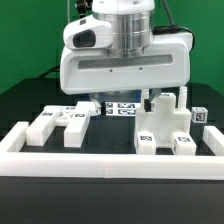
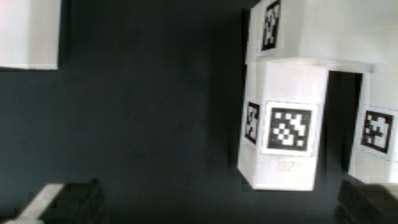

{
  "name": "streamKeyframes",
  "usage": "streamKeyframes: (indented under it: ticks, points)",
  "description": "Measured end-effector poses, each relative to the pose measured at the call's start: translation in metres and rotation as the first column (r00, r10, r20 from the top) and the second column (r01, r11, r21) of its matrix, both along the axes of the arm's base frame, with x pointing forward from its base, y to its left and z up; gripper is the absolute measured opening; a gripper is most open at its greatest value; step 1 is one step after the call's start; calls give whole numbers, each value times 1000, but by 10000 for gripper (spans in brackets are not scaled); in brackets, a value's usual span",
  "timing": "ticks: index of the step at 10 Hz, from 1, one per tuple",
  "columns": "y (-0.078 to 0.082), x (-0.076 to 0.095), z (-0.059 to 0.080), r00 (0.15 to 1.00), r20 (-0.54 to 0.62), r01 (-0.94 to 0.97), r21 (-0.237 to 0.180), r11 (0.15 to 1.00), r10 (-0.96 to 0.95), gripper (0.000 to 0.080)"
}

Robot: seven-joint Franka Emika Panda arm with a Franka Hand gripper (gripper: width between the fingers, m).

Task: Assemble chair

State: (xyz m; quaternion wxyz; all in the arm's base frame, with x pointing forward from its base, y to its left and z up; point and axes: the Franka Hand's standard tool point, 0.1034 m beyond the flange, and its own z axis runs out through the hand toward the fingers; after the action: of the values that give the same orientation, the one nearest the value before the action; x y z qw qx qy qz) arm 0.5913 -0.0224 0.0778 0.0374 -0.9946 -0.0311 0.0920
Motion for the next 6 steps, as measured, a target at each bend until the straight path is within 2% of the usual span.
streamKeyframes:
  ticks: [2, 3, 4, 6]
  points:
    - [-3, 4, -1, 999, 31, -29, -4, 1000, 29, 649]
    - [-12, 12, -2, 991, 108, -79, -26, 997, 81, 649]
    - [-25, 14, -3, 974, 170, -142, -44, 989, 147, 649]
    - [-54, 15, -3, 955, 201, -211, -55, 976, 218, 649]
